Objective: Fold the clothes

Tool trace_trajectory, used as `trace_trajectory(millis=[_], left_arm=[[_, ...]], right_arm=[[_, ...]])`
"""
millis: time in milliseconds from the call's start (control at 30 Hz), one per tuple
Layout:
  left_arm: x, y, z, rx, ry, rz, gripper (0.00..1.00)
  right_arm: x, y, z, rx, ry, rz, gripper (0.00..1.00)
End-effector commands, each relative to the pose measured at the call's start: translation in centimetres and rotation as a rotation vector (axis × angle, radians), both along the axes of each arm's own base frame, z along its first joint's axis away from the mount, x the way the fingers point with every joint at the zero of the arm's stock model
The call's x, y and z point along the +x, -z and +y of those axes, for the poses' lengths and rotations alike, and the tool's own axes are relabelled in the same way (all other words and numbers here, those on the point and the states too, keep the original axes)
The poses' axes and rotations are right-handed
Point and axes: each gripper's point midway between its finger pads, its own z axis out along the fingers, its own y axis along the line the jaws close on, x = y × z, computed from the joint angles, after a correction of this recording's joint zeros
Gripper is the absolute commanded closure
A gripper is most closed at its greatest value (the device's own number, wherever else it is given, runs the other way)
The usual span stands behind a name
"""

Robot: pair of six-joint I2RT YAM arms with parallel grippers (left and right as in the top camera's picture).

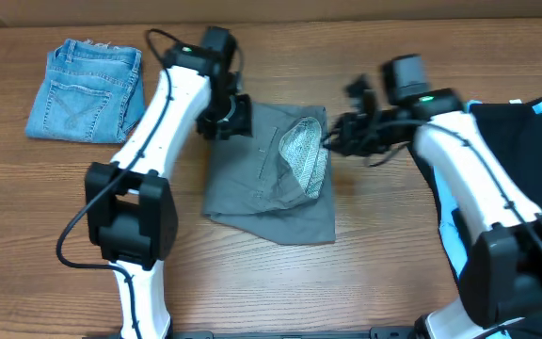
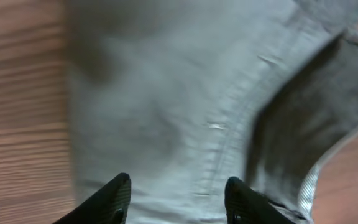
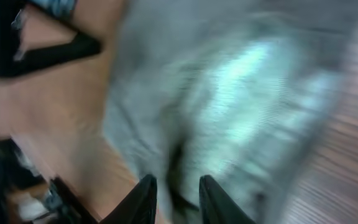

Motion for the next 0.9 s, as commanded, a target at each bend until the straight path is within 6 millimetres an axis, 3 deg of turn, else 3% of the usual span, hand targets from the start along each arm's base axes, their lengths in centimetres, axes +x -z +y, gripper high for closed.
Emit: trace_trajectory(millis=[0,33,67,167,200,300,400,700,733,867], left_arm=[[0.6,-1.1,0.9,0.006,0.02,-0.038,0.48],[0.5,-1.1,1.0,0.008,0.026,-0.036,0.47],[0.4,-1.1,1.0,0.009,0.031,-0.034,0.47],[0.4,-1.1,1.1,0.013,0.037,-0.032,0.48],[0.4,-1.1,1.1,0.013,0.037,-0.033,0.48],[0.4,-1.1,1.1,0.014,0.037,-0.034,0.47],[0.3,-1.1,1.1,0.016,0.056,-0.034,0.46],[0.0,-0.9,1.1,0.05,0.076,-0.036,0.45],[0.0,-0.9,1.1,0.049,0.077,-0.035,0.45],[-0.1,-0.9,1.1,0.052,0.088,-0.034,0.44]], right_arm=[[-0.5,-0.4,3.1,-0.063,-0.068,-0.087,0.65],[-0.6,0.2,3.3,-0.104,-0.061,-0.089,0.55],[-0.6,1.1,3.1,-0.168,-0.04,-0.083,0.51],[-1.1,4.3,1.6,-0.342,-0.002,-0.032,0.47],[-1.5,5.2,1.6,-0.357,-0.011,-0.002,0.49],[-3.5,6.8,1.6,-0.361,-0.045,0.107,0.83],[-4.4,7.2,0.8,-0.398,-0.064,0.14,0.95],[-4.9,7.9,-4.4,-0.619,0.202,0.245,0.96],[-5.0,7.9,-4.1,-0.601,0.2,0.255,0.94],[-5.4,6.7,0.1,-0.377,-0.048,0.204,0.57]])
